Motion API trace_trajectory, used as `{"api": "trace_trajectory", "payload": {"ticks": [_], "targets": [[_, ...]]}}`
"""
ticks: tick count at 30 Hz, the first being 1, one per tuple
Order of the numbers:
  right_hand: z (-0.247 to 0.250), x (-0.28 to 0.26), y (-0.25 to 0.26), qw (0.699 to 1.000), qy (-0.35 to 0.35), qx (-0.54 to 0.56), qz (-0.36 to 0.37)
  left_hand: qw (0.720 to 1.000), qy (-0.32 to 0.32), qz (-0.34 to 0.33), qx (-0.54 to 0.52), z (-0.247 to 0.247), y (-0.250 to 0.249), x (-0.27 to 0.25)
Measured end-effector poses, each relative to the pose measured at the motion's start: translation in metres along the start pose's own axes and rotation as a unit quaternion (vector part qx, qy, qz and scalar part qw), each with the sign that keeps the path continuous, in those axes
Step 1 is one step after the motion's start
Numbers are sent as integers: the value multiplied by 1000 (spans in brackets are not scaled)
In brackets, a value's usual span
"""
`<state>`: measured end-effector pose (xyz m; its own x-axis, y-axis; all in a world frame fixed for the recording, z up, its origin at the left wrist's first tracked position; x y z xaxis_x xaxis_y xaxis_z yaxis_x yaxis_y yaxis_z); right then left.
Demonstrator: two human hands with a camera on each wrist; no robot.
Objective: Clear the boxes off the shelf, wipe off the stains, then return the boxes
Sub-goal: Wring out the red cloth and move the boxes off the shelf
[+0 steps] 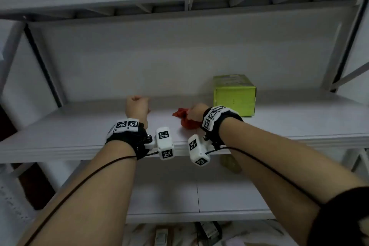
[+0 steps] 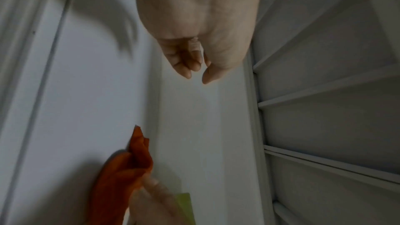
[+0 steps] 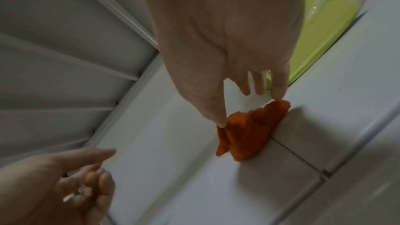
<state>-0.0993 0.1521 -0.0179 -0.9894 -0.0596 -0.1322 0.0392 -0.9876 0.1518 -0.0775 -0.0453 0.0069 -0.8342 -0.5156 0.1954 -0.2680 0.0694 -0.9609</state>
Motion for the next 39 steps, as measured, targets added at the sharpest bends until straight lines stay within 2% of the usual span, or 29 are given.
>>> {"api": "trace_trajectory", "payload": {"ticks": [3, 4, 7, 12, 16, 21, 25, 29, 34, 36, 39], "targets": [[-20, 25, 7, 999, 49, -7, 13, 999, 9, -18, 26, 8, -4, 3], [-22, 18, 8, 998, 55, 7, 7, 999, 15, -22, 20, 9, -3, 4], [-22, 19, 9, 999, 26, 15, 20, 998, 30, -33, 36, 13, -3, 1], [-18, 9, 12, 992, -2, 120, 29, 997, 33, -50, 49, 12, -6, -7], [-11, -15, 1, 993, 5, 116, 35, 995, 49, -50, 78, 6, -2, -18], [14, -35, -36, 963, -99, 249, -26, 988, 97, -47, 109, -10, -2, -41], [39, -58, -35, 938, -156, 310, -1, 978, 174, -24, 109, -30, -4, -67], [58, -84, -34, 921, -206, 326, 51, 953, 282, -6, 113, -54, -9, -104], [62, -105, -42, 916, -212, 336, 64, 913, 390, -15, 114, -74, -15, -149], [58, -114, -42, 922, -204, 319, 74, 911, 394, -27, 121, -72, -17, -159], [44, -125, -41, 936, -174, 293, 86, 921, 358, -54, 141, -60, -19, -166]]}}
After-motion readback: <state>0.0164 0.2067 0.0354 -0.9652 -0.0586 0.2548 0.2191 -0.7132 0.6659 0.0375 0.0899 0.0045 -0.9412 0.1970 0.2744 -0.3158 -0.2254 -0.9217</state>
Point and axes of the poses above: each hand's wrist, its own x-axis towards the middle knuckle, its own z-axis out of the back of the hand, y = z × x, the point moved 9 cm from there along x, towards the middle knuckle, and after that the axes turned 7 degrees about -z, right-handed, at the moved point
